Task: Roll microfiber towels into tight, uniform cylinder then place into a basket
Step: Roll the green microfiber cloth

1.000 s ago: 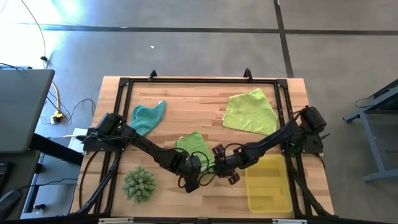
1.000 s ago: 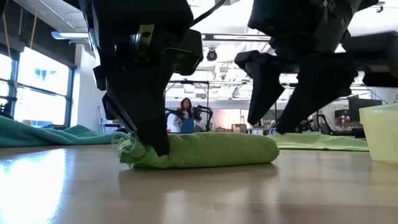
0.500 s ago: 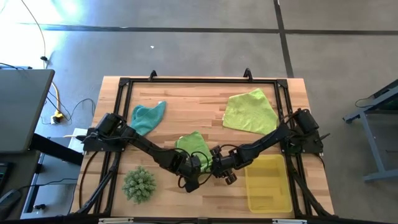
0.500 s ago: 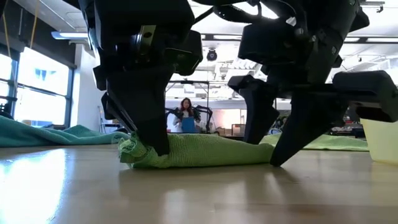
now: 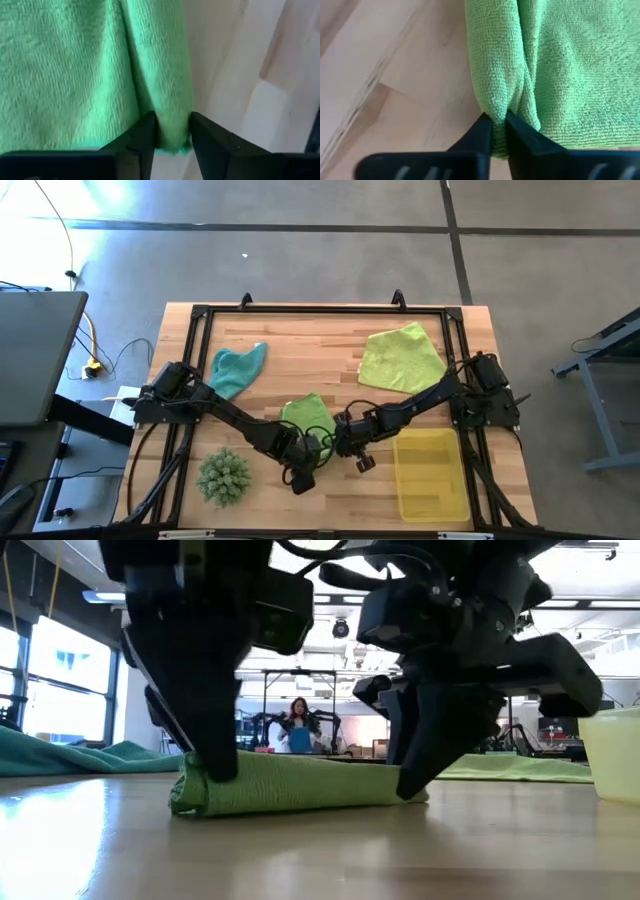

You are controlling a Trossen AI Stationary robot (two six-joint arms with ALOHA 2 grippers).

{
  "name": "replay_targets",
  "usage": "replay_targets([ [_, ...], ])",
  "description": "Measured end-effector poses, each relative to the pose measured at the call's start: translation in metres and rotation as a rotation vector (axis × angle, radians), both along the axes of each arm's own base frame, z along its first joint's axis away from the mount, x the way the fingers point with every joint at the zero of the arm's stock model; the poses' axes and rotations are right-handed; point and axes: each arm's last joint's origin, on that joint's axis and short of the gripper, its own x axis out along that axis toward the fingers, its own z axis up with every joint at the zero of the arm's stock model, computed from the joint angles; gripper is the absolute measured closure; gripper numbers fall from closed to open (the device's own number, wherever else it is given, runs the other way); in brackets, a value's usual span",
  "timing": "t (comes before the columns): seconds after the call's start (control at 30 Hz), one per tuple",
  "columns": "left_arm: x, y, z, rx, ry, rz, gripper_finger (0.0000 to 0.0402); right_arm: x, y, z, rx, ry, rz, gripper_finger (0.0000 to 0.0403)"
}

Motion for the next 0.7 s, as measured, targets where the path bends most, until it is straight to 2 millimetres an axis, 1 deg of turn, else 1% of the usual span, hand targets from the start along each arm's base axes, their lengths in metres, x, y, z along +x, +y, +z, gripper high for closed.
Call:
replay_targets([
  [0.07, -0.004, 0.001, 0.005, 0.022, 0.041, -0.009, 0.0287, 0.001, -0.003, 0.0, 0.054, 0.017, 0.014, 0.0396],
  [0.1, -0.007, 0.001, 0.009, 0.034, 0.061, -0.017, 0.0287, 0.001, -0.005, 0.0, 0.088, 0.029, 0.02, 0.0396],
  [0.17, -0.006, -0.001, 0.016, 0.047, 0.048, -0.026, 0.0287, 0.002, -0.009, 0.0, 0.173, 0.062, 0.012, 0.0393],
  [0.23, -0.012, -0.004, 0.021, 0.079, 0.06, -0.033, 0.0287, 0.004, -0.016, 0.001, 0.271, 0.093, -0.005, 0.0392],
  [0.33, -0.008, -0.017, 0.03, 0.116, -0.028, -0.062, 0.0287, 0.008, -0.028, 0.002, 0.382, 0.125, -0.054, 0.0393],
  [0.43, -0.009, -0.029, 0.036, 0.23, -0.091, -0.123, 0.0287, 0.011, -0.038, 0.002, 0.464, 0.159, -0.113, 0.0394],
  [0.5, -0.01, -0.035, 0.038, 0.308, -0.144, -0.129, 0.0287, 0.011, -0.044, 0.001, 0.509, 0.188, -0.148, 0.0394],
  [0.6, -0.012, -0.04, 0.038, 0.397, -0.182, -0.111, 0.0285, 0.012, -0.051, 0.001, 0.538, 0.209, -0.195, 0.0394],
  [0.7, -0.01, -0.041, 0.04, 0.425, -0.213, -0.116, 0.0272, 0.012, -0.055, 0.001, 0.539, 0.211, -0.206, 0.0394],
])
